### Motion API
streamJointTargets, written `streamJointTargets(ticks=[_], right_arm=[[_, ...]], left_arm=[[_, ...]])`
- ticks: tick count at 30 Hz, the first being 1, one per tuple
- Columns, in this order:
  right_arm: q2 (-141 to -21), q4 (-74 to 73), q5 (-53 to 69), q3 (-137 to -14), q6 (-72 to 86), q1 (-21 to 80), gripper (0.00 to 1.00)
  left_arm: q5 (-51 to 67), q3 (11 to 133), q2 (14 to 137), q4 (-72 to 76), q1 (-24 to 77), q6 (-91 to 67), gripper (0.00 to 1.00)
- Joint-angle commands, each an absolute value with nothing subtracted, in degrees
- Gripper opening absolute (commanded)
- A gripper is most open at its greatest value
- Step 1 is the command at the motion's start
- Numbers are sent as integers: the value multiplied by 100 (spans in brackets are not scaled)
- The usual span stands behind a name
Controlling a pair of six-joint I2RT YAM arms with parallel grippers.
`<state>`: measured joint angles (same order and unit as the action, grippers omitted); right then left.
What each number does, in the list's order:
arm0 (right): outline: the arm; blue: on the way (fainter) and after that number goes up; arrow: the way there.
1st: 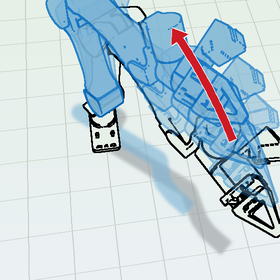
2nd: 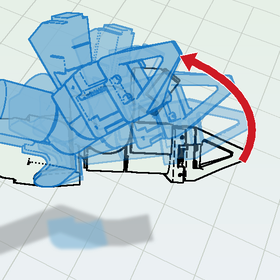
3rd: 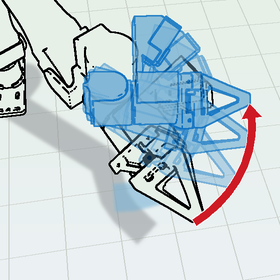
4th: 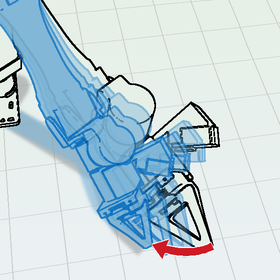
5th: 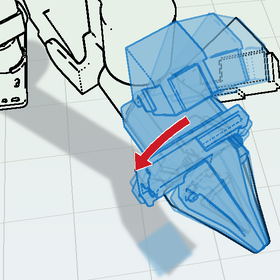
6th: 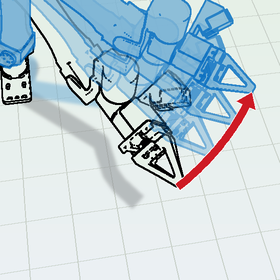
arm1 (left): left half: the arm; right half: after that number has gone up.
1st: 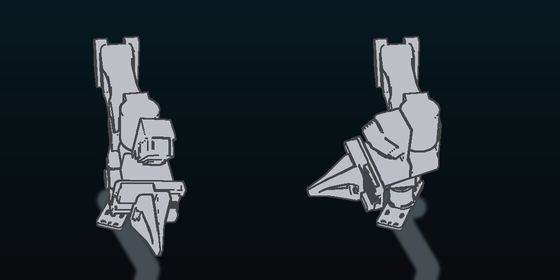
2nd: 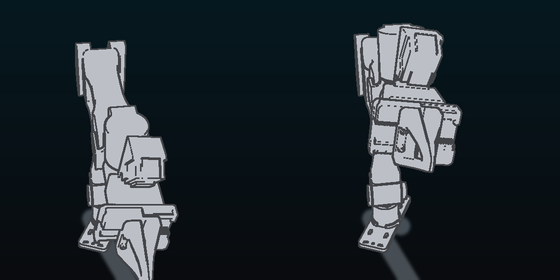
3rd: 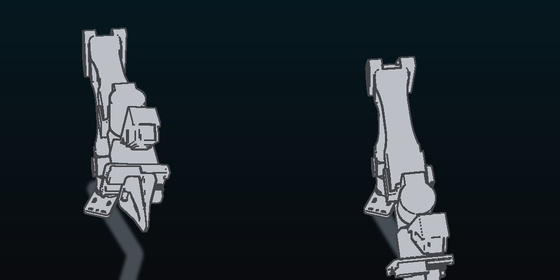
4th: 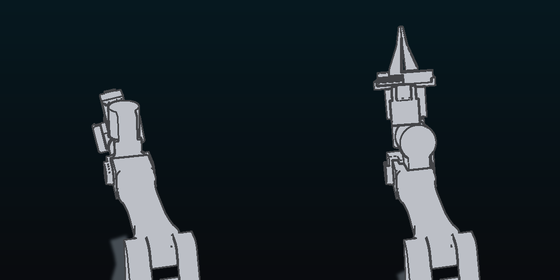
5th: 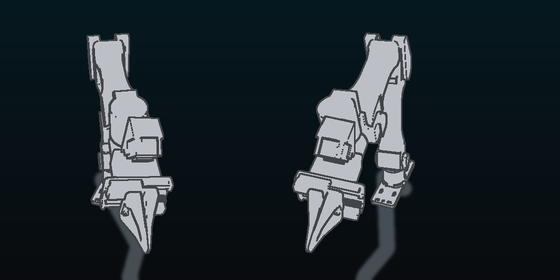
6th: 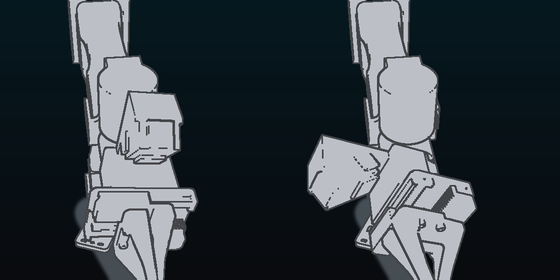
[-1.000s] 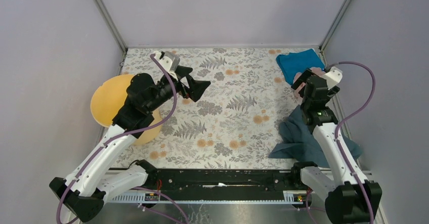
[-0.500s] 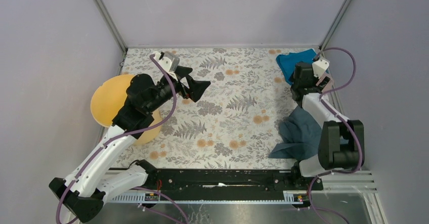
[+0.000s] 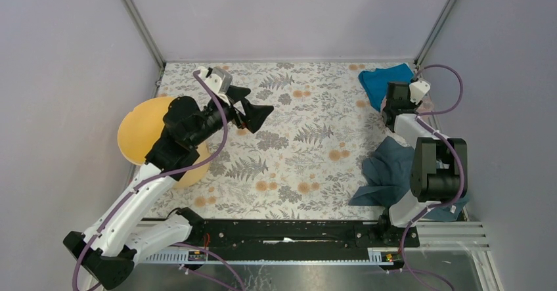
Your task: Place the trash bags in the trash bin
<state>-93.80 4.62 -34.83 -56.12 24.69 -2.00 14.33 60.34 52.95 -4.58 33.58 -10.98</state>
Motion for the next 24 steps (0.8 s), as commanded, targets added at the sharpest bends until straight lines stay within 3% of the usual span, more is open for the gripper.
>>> streamJointTargets(ticks=[1, 3, 7, 14, 19, 24], right_arm=[[-9124, 619, -2988, -5452, 2683, -202, 32], [-9009, 605, -2796, -5313, 2801, -202, 16], [-8582, 535, -1805, -4958, 2914, -194, 0], [-7333, 487, 538, -4102, 3055, 601, 0], [-6640, 377, 1264, -3583, 3146, 2034, 0], [-6420, 227, 2413, -3268, 3405, 2578, 0]], left_arm=[[1465, 6055, 5388, -181, 3374, -1143, 99], [1424, 6045, 5438, -182, 3371, -1143, 99], [1346, 6029, 5510, -180, 3375, -1142, 99], [1306, 6047, 5694, -191, 3384, -1216, 99], [1152, 6047, 5711, -188, 3384, -1314, 99], [789, 6147, 5860, -449, 3445, -1832, 99]])
